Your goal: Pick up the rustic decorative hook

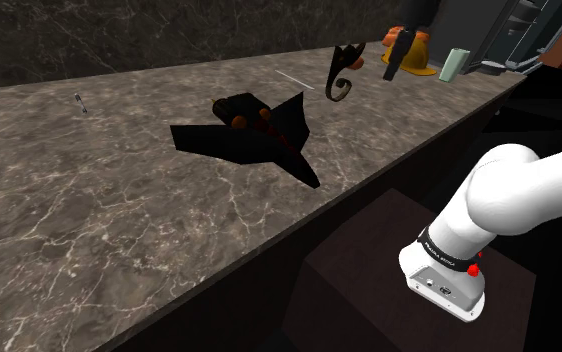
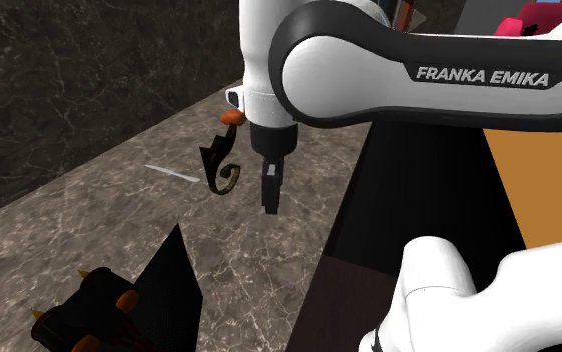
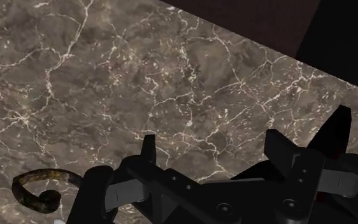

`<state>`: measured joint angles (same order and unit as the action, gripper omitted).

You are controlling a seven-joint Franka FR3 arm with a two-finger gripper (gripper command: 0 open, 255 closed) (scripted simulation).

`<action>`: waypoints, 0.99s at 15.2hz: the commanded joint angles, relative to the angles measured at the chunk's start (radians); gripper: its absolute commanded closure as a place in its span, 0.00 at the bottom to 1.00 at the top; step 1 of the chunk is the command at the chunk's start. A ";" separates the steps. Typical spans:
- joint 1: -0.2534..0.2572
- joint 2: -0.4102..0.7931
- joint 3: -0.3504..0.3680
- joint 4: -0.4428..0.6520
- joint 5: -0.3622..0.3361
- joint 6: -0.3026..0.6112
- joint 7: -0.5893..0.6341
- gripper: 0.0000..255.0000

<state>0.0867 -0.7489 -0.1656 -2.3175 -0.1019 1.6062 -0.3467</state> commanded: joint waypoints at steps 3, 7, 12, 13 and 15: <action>0.052 0.106 -0.126 0.085 -0.059 0.027 -0.286 0.00; 0.115 0.238 -0.244 0.202 -0.081 0.050 -0.562 0.00; 0.195 0.443 -0.379 0.387 -0.043 0.067 -0.916 0.00; 0.209 0.489 -0.403 0.429 -0.026 0.067 -0.988 0.00; 0.230 0.587 -0.448 0.517 0.018 0.064 -1.135 0.00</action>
<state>0.3030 -0.2269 -0.5852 -1.8608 -0.1115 1.6734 -1.3916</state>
